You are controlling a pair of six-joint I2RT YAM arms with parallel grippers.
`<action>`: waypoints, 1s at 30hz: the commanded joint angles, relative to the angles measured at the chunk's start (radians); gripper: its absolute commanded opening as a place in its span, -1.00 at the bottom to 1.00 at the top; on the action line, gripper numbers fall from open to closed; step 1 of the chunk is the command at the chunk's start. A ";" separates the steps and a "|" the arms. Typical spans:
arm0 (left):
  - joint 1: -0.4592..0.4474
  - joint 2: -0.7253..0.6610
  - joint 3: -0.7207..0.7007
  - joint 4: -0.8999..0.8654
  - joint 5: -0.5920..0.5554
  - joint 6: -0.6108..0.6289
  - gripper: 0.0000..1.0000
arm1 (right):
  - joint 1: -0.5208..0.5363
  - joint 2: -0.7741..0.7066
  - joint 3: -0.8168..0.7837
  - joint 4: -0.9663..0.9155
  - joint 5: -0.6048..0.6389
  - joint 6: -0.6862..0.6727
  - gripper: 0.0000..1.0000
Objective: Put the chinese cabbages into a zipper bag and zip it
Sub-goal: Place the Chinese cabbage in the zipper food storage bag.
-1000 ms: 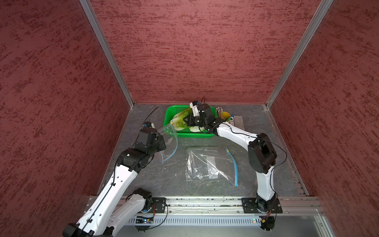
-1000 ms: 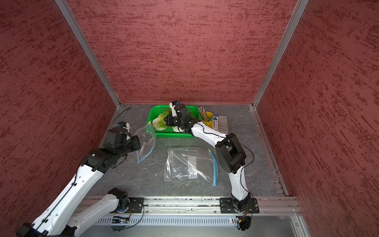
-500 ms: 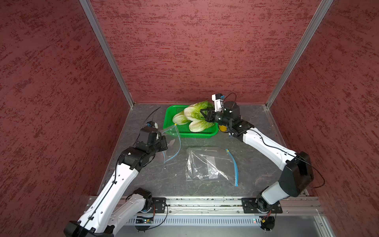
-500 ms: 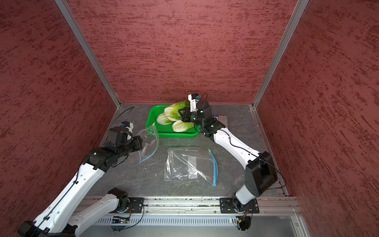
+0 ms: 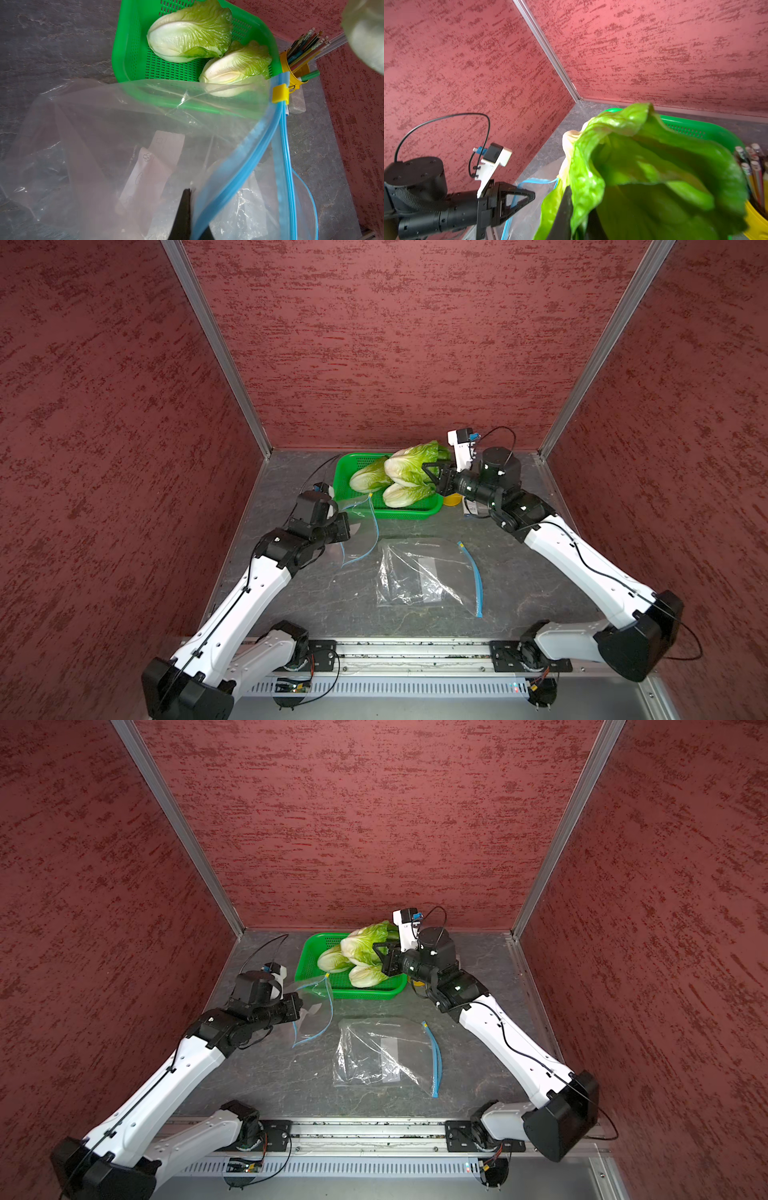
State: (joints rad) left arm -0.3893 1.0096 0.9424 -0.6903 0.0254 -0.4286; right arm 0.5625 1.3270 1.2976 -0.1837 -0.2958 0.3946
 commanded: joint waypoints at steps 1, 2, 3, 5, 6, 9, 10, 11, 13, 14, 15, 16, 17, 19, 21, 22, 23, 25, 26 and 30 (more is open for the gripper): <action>-0.012 0.020 0.007 0.036 0.005 0.005 -1.00 | 0.020 -0.029 0.041 -0.045 -0.037 -0.062 -0.84; -0.014 0.028 0.011 0.035 -0.001 -0.002 -1.00 | 0.031 -0.032 0.047 -0.059 -0.036 -0.071 -0.84; -0.016 0.032 0.014 0.034 -0.006 -0.007 -1.00 | 0.043 -0.033 0.055 -0.073 -0.036 -0.077 -0.85; -0.021 0.040 0.019 0.034 -0.017 -0.013 -1.00 | 0.069 -0.045 0.056 -0.089 -0.036 -0.092 -0.85; -0.023 0.041 0.019 0.035 -0.020 -0.016 -1.00 | 0.079 -0.053 0.050 -0.088 -0.037 -0.095 -0.85; -0.024 0.045 0.019 0.038 -0.030 -0.026 -1.00 | 0.105 -0.074 0.037 -0.089 -0.052 -0.097 -0.85; -0.025 0.044 0.019 0.039 -0.030 -0.031 -1.00 | 0.113 -0.078 0.036 -0.094 -0.059 -0.099 -0.85; -0.026 0.047 0.021 0.040 -0.030 -0.034 -1.00 | 0.117 -0.081 0.035 -0.098 -0.066 -0.103 -0.85; -0.027 0.045 0.022 0.038 -0.039 -0.044 -1.00 | 0.129 -0.090 0.028 -0.103 -0.086 -0.108 -0.85; -0.029 0.043 0.022 0.039 -0.041 -0.049 -1.00 | 0.134 -0.093 0.019 -0.096 -0.097 -0.103 -0.85; -0.029 0.042 0.022 0.039 -0.041 -0.050 -1.00 | 0.140 -0.097 0.011 -0.088 -0.111 -0.097 -0.85; -0.030 0.042 0.022 0.041 -0.041 -0.053 -1.00 | 0.146 -0.098 0.000 -0.076 -0.129 -0.088 -0.85; -0.030 0.040 0.025 0.039 -0.041 -0.056 -1.00 | 0.155 -0.097 -0.007 -0.068 -0.142 -0.083 -0.85; -0.030 0.036 0.027 0.038 -0.045 -0.061 -1.00 | 0.170 -0.095 -0.014 -0.069 -0.133 -0.079 -0.86; -0.029 0.029 0.028 0.038 -0.044 -0.065 -1.00 | 0.189 -0.094 -0.025 -0.066 -0.105 -0.074 -0.88; -0.030 0.025 0.033 0.036 -0.044 -0.070 -1.00 | 0.202 -0.092 -0.030 -0.059 -0.106 -0.077 -0.88; -0.030 0.024 0.038 0.032 -0.047 -0.074 -1.00 | 0.211 -0.091 -0.031 -0.056 -0.106 -0.077 -0.88; -0.030 0.020 0.045 0.032 -0.044 -0.072 -1.00 | 0.227 -0.085 -0.036 -0.050 -0.098 -0.073 -0.88; -0.029 0.018 0.047 0.032 -0.044 -0.070 -1.00 | 0.232 -0.080 -0.038 -0.054 -0.088 -0.074 -0.88; -0.029 0.007 0.054 0.028 -0.044 -0.073 -1.00 | 0.258 -0.059 -0.053 -0.066 -0.073 -0.084 -0.90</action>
State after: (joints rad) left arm -0.4152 1.0367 0.9668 -0.6777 -0.0074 -0.4942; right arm 0.8051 1.2613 1.2545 -0.2901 -0.3904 0.3172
